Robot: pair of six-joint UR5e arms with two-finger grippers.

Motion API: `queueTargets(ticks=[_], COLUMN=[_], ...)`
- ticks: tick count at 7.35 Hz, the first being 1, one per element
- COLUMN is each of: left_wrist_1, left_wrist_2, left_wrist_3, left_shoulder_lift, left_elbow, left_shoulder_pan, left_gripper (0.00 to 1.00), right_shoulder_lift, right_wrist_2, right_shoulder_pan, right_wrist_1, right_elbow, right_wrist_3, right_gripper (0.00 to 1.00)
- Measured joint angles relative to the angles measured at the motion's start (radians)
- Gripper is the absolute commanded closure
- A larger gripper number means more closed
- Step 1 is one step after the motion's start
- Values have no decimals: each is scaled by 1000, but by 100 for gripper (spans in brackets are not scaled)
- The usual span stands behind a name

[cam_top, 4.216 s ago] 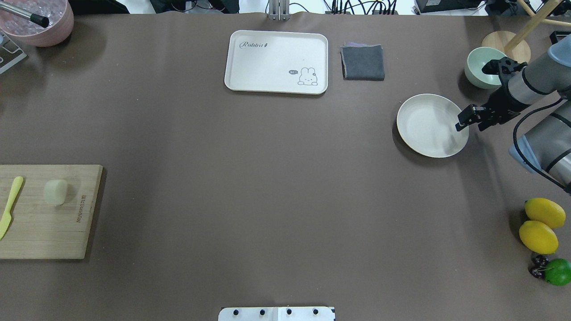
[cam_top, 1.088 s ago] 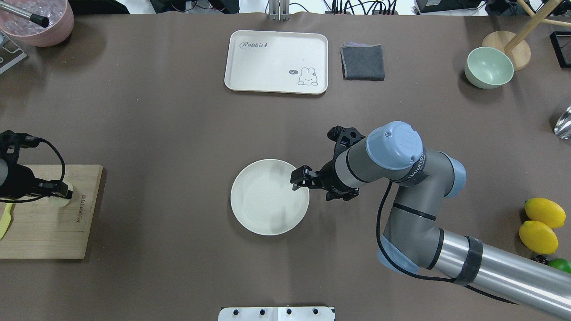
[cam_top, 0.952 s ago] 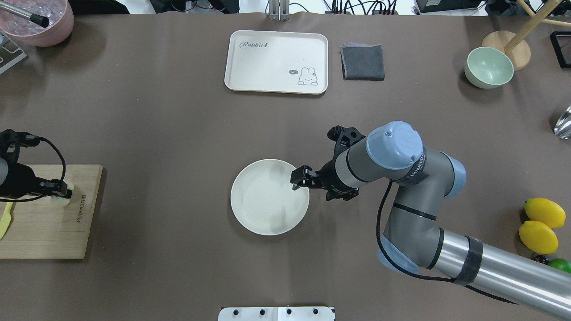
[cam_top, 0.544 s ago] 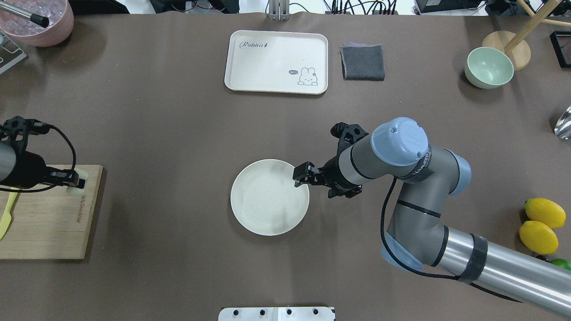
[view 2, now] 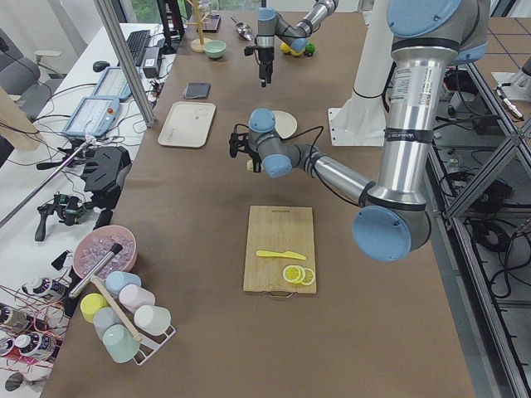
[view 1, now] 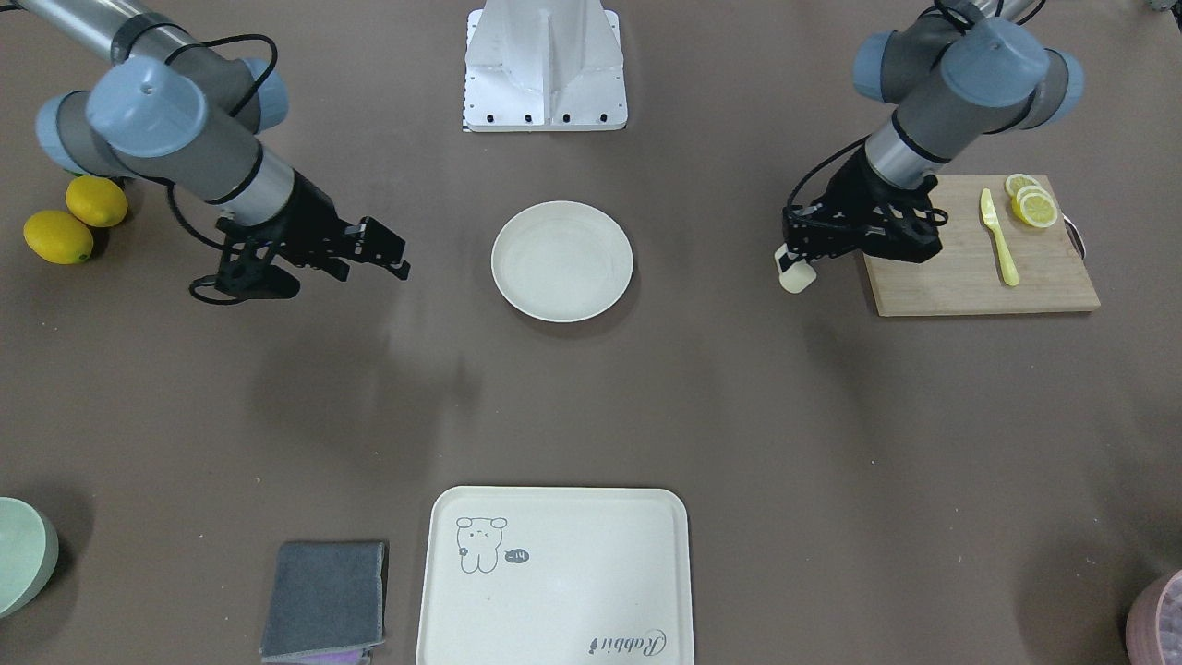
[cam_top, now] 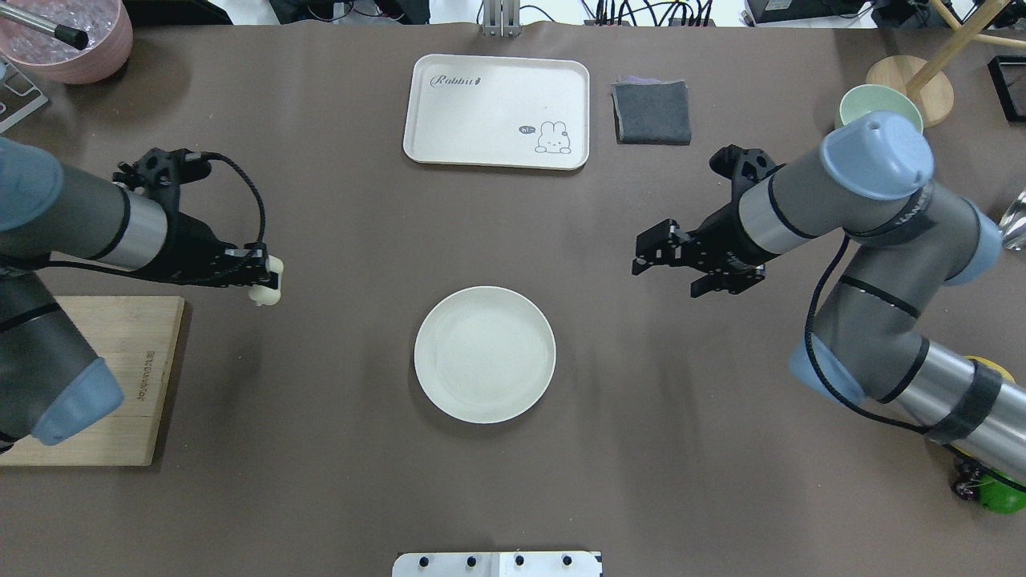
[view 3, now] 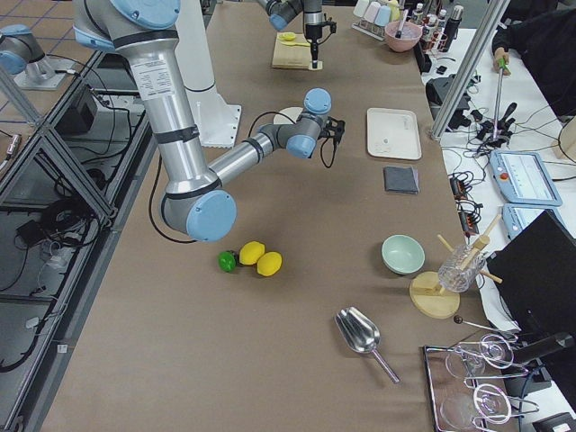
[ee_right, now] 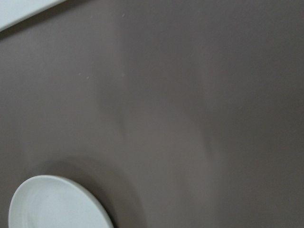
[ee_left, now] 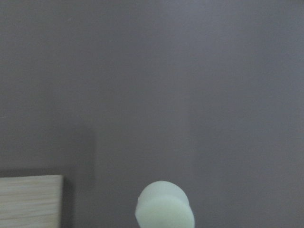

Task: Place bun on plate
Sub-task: 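Carry the bun with the left gripper over the plate while the right arm withdraws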

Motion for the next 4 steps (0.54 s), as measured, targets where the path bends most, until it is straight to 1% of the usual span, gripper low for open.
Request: queueTargets(ticks=[2, 3, 4], left_wrist_1=[167, 228, 255], left_wrist_2=[115, 180, 243], left_wrist_3=[-73, -112, -144], left_shoulder_lift=[-195, -289, -367], left_elbow=[18, 54, 103], left_shoulder_pan=[113, 172, 233], left_gripper=[100, 100, 100], right_shoulder_lift=[-129, -196, -258], right_wrist_2=[59, 79, 92], right_shoulder_pan=[118, 174, 229], right_wrist_1=[0, -1, -2], right_elbow=[-7, -9, -14], right_wrist_3=[-249, -366, -474], right_gripper=[1, 1, 1])
